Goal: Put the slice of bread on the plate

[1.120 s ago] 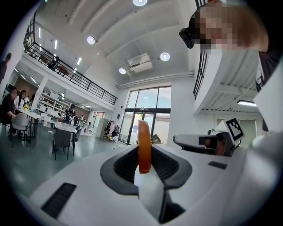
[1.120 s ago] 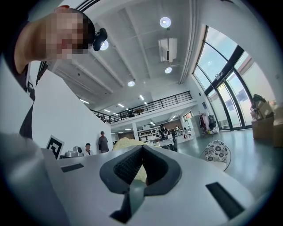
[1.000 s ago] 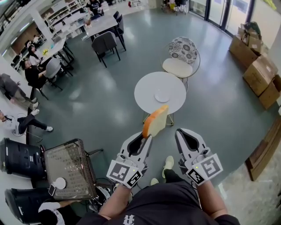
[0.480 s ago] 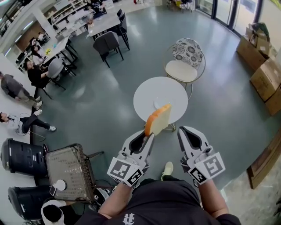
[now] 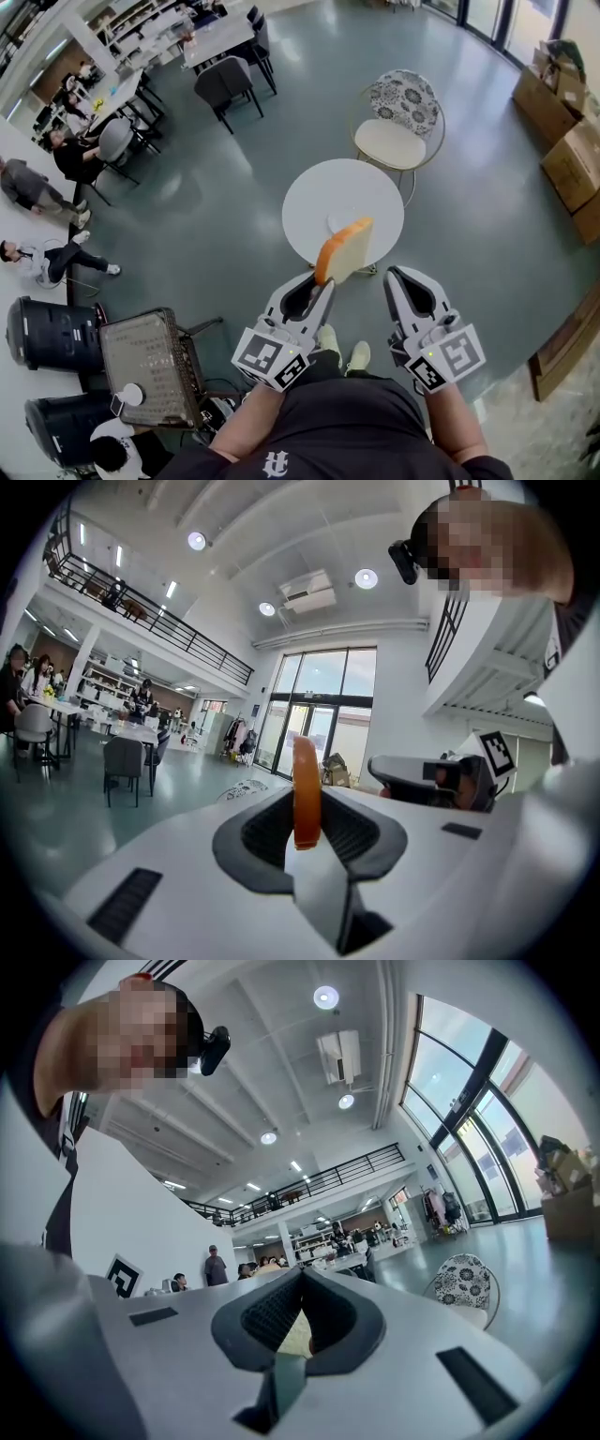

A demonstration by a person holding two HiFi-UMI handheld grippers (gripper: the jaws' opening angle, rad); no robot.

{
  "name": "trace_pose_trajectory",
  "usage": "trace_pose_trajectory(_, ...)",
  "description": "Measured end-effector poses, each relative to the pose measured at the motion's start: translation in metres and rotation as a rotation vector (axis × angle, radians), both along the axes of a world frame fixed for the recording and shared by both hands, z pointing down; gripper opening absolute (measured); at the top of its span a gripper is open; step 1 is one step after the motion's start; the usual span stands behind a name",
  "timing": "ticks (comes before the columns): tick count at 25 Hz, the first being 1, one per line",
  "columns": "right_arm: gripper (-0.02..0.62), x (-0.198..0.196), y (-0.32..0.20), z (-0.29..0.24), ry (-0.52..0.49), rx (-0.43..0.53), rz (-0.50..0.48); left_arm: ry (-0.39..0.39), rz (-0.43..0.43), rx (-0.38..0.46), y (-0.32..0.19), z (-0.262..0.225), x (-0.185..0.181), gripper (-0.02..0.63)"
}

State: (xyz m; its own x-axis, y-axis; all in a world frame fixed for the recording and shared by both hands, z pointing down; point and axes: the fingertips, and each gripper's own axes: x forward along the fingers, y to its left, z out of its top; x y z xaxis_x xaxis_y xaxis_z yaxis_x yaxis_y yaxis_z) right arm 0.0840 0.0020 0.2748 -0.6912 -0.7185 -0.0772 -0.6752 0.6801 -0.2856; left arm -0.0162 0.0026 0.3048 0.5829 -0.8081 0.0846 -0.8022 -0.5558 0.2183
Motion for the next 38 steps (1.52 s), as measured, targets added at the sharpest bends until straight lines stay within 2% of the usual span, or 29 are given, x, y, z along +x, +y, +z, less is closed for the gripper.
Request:
trace_pose_trajectory(10,0.002,-0.029,-0.066,0.015,0.030,-0.042,0.033,0.012,0.056,-0.052,-0.072,0.029,-0.021,0.092)
trace_pose_trajectory(20,0.002,-0.064,-0.133,0.049,0.067,-0.105,0.103,-0.013,0.182,-0.128,-0.151,0.089,-0.039,0.092)
trace_pose_trajectory(28,0.002,-0.059,-0.161,0.093,0.088,-0.188,0.151,-0.010,0.245,-0.244,-0.185,0.154,-0.029,0.092)
trace_pose_trajectory(38,0.002,-0.054,-0.209,0.158,0.100,-0.265,0.089,-0.023,0.247,-0.360,-0.232,0.240,-0.012,0.092)
